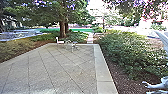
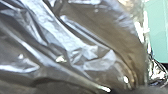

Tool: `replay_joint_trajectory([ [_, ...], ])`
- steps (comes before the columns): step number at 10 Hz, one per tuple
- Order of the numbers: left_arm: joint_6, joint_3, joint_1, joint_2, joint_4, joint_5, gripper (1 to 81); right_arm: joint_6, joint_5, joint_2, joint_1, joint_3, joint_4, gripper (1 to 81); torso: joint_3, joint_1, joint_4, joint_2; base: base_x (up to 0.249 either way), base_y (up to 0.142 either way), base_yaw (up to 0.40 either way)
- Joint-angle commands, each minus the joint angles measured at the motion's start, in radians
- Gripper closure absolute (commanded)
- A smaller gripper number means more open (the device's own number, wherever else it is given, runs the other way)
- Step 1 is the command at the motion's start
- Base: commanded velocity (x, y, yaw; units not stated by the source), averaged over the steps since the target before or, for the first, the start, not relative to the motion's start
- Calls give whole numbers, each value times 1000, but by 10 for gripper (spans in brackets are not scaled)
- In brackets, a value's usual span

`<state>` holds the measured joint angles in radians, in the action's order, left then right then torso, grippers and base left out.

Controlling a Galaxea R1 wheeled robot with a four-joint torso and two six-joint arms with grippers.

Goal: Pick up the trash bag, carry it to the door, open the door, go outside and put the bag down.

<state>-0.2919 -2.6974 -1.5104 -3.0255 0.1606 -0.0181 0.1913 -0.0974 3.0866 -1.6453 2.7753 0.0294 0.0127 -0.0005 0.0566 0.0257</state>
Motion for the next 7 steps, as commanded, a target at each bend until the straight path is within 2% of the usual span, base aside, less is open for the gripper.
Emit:
replay_joint_trajectory([
  [1,-9,4,51,-1,-1,59,811,-1,56,6,38,-5,0,10,0,1,0,0,155,0,0],
  [3,-9,4,51,0,-1,60,811,-1,56,6,40,-5,0,10,0,1,0,0,121,0,0],
  [6,-9,4,51,-3,-3,60,811,-1,58,6,41,-5,-2,10,0,2,0,-1,0,0,0],
  [7,-9,4,51,-1,-3,60,811,-1,58,8,41,-8,-5,10,0,2,84,-1,0,0,0],
])
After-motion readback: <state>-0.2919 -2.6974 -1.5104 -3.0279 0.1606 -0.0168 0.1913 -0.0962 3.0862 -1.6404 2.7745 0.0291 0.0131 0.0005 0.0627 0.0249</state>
